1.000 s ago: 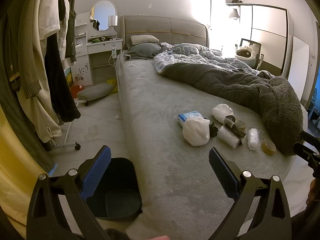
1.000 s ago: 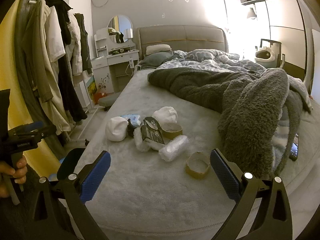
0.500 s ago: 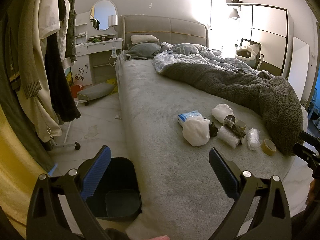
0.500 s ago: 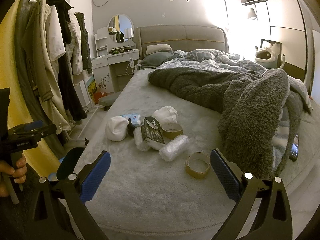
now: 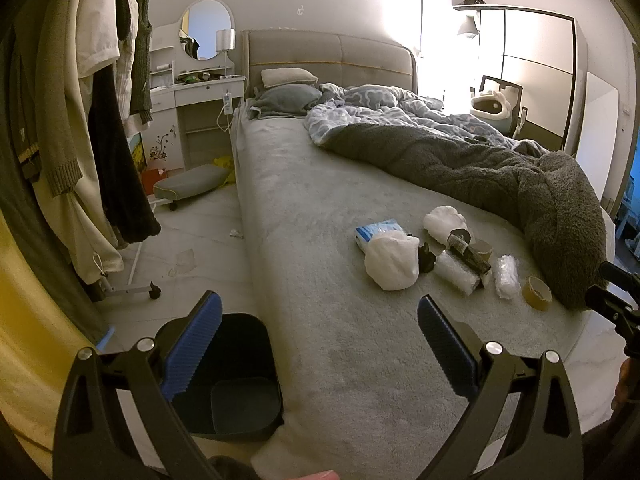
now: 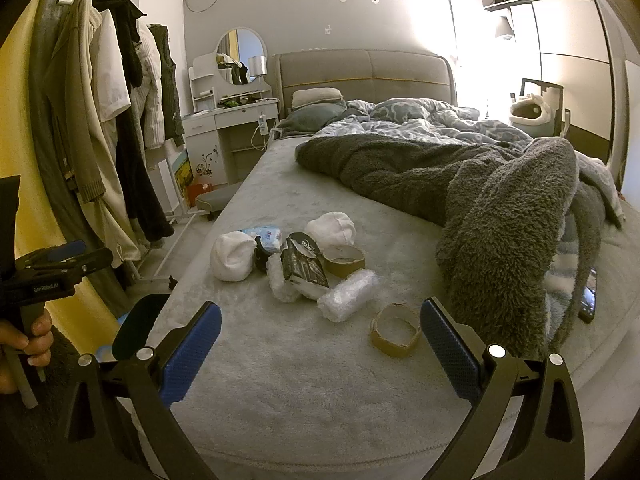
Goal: Collect trash
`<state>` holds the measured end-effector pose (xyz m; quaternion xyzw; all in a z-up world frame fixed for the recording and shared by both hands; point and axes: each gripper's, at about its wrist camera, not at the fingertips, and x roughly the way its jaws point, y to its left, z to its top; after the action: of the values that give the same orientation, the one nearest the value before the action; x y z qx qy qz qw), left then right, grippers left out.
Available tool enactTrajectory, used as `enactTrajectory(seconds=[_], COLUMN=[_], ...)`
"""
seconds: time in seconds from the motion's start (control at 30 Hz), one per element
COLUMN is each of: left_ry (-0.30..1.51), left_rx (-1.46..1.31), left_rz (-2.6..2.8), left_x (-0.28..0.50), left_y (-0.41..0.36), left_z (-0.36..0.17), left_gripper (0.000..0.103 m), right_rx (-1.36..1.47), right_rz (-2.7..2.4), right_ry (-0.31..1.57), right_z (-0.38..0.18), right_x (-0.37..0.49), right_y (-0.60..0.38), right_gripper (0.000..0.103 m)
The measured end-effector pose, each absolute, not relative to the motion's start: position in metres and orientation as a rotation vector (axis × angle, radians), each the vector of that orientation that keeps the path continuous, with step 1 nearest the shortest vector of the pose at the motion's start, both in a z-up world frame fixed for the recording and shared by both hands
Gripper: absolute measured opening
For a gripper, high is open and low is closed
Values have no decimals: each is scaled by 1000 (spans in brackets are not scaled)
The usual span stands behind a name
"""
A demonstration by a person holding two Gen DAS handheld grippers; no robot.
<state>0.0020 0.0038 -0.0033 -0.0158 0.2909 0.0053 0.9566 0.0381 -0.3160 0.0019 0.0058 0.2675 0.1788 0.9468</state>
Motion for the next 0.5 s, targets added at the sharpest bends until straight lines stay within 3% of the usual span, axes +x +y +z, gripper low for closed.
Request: enactTrajectory(seconds=[0.5], left_ry=[592], left_rx=[-33], left_rz=[11], left_x=[0], left_y=[3], left_z=[-7], left_gripper=[100], right_rx=[9], right_rz=[362], right_ry=[546], right_z=[1], right_x=[38], right_y=[-315], right_gripper=[101])
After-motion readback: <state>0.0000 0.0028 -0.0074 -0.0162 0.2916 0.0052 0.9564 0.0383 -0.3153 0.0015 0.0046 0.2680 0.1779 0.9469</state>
